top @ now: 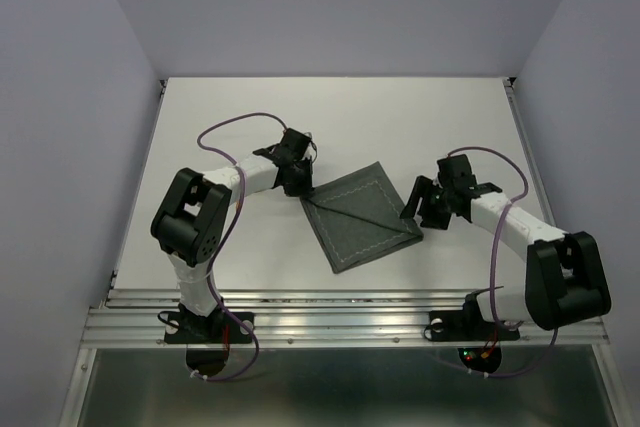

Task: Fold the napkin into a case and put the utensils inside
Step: Smooth out the top corner of the smaller-rectangle-folded napkin at the center of the board.

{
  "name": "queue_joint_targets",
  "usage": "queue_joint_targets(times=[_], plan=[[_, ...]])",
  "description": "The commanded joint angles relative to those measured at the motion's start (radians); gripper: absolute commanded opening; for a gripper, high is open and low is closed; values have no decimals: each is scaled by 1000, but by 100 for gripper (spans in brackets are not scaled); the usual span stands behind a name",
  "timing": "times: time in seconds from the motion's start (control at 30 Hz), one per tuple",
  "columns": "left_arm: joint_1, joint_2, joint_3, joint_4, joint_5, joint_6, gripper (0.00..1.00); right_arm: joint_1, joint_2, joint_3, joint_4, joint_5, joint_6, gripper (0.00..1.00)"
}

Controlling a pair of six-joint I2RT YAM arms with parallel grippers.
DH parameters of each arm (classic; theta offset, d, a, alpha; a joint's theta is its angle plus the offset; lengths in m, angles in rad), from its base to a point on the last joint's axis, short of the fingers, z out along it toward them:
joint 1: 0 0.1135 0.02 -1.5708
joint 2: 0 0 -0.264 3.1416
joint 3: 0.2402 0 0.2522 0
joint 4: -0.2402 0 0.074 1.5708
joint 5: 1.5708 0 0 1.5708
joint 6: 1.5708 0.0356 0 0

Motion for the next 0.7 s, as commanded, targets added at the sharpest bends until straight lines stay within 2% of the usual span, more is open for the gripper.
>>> queue_joint_targets(times=[0.0,0.37,0.67], plan=[[8,-53,32,-34,30,31,0,-2,92,63,126,-111,-58,68],[16,-37,37,-40,36,52,0,-2,394,358,144,-54,-135,69],[33,-27,49,-47,44,74,0,-2,598,511,149,-148,-133,67]])
